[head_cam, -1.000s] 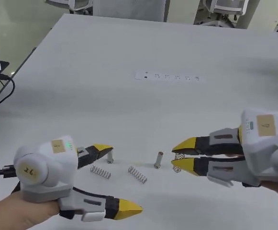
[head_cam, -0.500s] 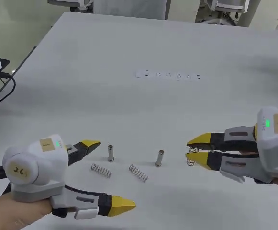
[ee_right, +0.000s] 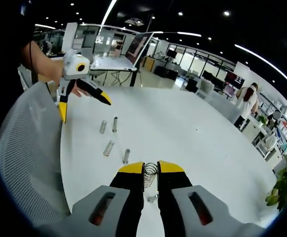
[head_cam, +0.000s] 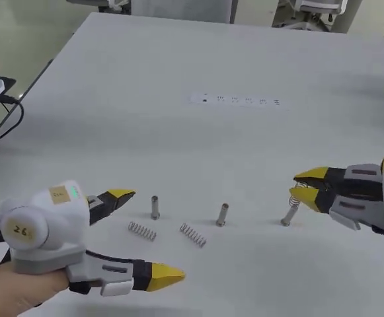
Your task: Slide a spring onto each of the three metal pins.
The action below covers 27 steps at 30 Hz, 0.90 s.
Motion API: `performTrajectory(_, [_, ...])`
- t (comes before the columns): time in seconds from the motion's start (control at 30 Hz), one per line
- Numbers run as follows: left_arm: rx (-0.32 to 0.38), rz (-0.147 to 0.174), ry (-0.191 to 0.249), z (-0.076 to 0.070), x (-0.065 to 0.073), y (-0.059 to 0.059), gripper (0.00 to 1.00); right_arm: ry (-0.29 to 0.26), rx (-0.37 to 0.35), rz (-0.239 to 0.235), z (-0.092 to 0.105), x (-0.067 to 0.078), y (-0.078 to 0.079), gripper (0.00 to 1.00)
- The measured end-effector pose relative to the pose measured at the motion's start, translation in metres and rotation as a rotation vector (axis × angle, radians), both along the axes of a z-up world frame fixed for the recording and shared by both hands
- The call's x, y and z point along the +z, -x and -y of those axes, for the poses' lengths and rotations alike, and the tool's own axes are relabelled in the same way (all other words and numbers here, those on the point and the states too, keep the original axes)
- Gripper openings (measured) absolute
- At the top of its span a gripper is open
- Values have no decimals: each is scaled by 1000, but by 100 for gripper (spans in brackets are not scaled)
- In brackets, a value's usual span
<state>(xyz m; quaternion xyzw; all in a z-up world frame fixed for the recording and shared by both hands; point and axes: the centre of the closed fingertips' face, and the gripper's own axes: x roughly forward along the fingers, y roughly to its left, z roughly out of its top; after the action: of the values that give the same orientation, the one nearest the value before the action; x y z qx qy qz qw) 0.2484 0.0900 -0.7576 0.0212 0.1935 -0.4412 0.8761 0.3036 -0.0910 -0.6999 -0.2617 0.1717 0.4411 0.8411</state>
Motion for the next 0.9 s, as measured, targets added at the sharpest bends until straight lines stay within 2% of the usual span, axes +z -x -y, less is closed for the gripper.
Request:
performTrajectory(0.17, [19, 6, -4, -6, -1, -2, 98, -21, -57, 1, 10, -2, -11, 6])
performTrajectory(0.27, [33, 7, -2, -8, 0, -3, 98, -45, -93, -16, 15, -7, -16, 6])
performTrajectory(0.37, [42, 6, 2, -10, 1, -3, 98, -28, -101, -25, 18, -15, -18, 6])
performTrajectory(0.4, [44, 7, 1, -11, 1, -3, 98, -34, -111, -43, 19, -18, -19, 6])
performTrajectory(0.57, [61, 8, 9, -17, 3, -5, 98, -56, -155, -59, 26, -26, -26, 6])
performTrajectory(0.9, [81, 3, 11, -22, 2, -6, 98, -55, -171, -77, 27, -36, -30, 6])
